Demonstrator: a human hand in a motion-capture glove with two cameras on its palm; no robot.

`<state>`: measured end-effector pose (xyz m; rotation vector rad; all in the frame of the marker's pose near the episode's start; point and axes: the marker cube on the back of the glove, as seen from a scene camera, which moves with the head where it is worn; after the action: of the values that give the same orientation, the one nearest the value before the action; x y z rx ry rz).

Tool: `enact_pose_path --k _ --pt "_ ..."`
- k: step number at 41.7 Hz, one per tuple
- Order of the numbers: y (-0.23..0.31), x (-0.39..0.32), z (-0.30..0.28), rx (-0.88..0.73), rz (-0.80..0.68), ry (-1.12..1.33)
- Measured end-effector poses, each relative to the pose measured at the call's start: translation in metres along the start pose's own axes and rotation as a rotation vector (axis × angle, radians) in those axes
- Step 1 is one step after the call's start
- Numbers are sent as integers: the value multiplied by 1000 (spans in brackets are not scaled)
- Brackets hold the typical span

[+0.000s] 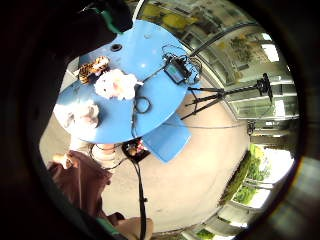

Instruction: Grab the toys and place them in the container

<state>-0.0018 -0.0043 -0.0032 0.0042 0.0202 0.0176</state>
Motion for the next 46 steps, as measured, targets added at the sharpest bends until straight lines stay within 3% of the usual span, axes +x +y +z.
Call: enact_pose_path --k 12,27,33,40,46 --pt "-24 -19 -15 -69 30 89" --pt "-73 -21 -6 -128 -63 92" --pt "-110 1 35 -197 70 112" --pt "-132 32 109 -284 26 211" --pt "-141 44 187 -335 16 149"
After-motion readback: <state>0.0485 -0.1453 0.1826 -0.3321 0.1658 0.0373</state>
